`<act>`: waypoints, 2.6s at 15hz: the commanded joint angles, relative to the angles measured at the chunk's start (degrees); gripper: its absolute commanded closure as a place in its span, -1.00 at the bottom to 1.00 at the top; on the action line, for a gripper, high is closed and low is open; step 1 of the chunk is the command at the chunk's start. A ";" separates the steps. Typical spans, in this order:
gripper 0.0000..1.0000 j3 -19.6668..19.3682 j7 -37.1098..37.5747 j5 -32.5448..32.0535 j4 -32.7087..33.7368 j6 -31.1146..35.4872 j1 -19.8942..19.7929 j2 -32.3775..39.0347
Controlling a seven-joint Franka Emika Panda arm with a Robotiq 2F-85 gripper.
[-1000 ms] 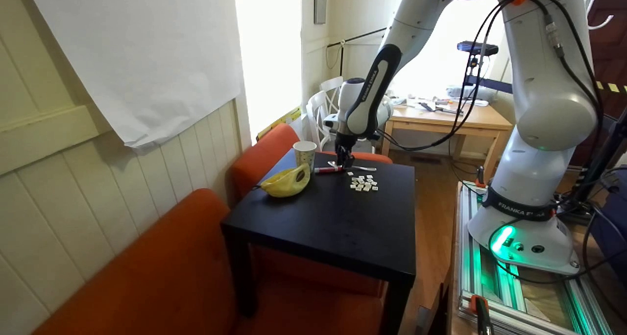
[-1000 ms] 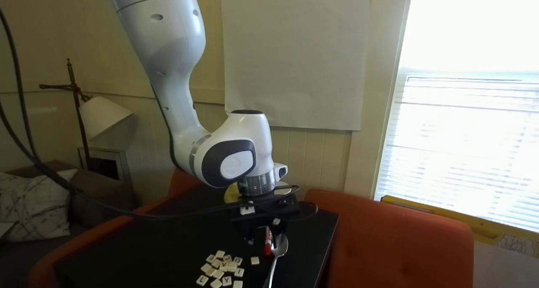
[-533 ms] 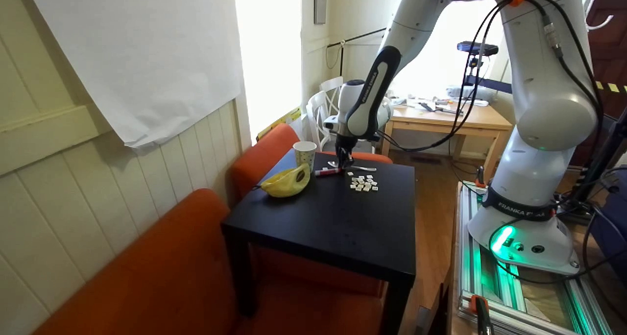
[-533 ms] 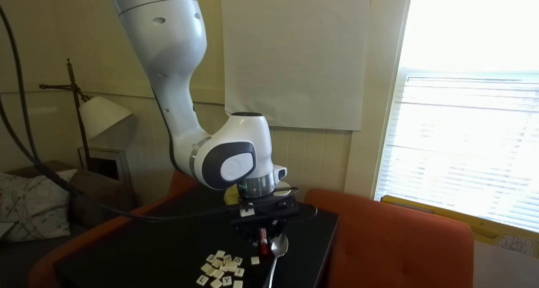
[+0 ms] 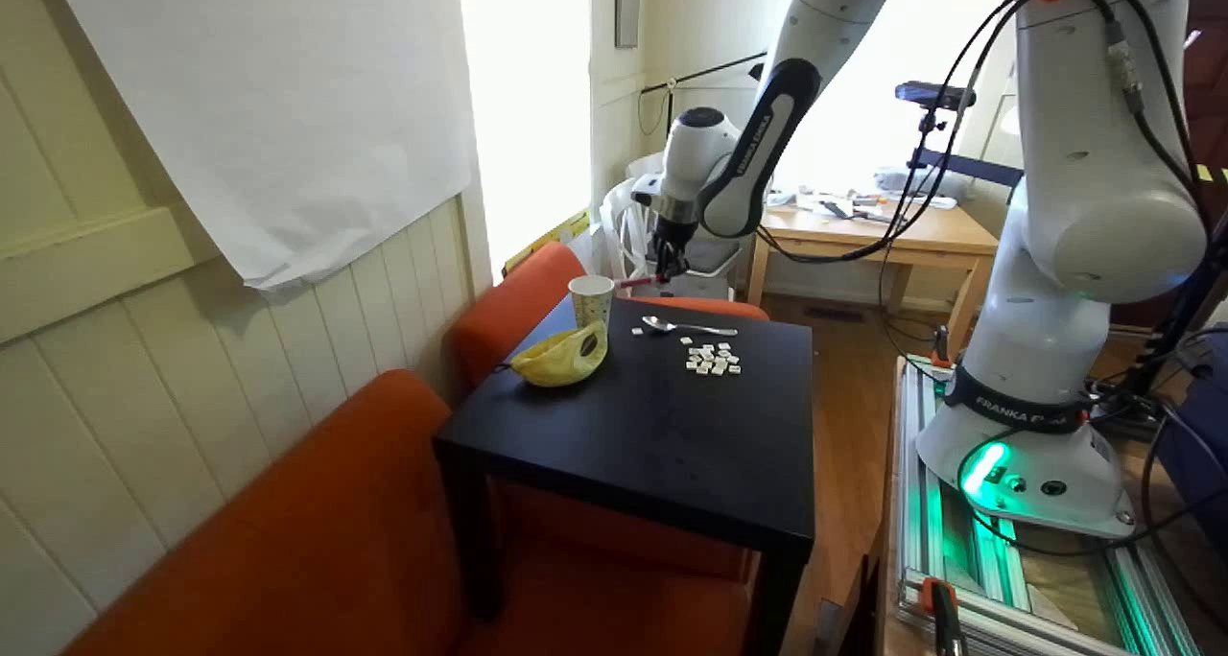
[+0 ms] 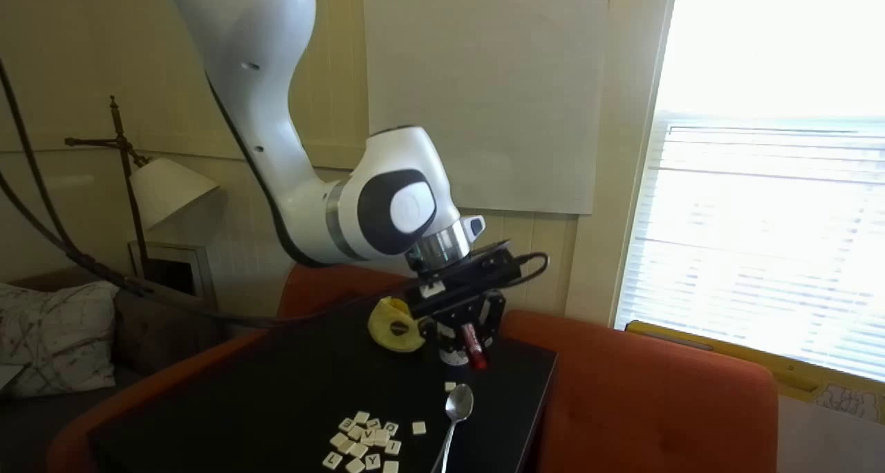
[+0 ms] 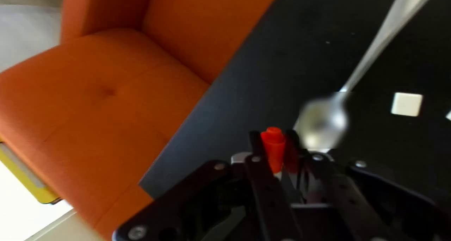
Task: Put the marker in the paper cup
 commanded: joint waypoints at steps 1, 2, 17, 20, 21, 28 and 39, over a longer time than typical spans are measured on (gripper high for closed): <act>0.90 -15.87 9.88 -15.79 2.66 -3.37 13.02 -5.14; 0.90 -20.60 12.57 -20.29 3.71 -3.68 17.12 -5.67; 0.90 -51.30 45.09 -80.58 0.74 -17.40 63.25 -11.33; 0.61 -38.69 41.94 -78.61 1.34 -21.42 52.15 -14.30; 0.61 -38.77 41.95 -78.71 1.13 -21.55 52.35 -14.36; 0.90 -18.36 40.95 -79.86 2.37 -24.51 34.68 -10.24; 0.90 15.52 35.32 -83.94 2.51 -34.95 4.37 -10.28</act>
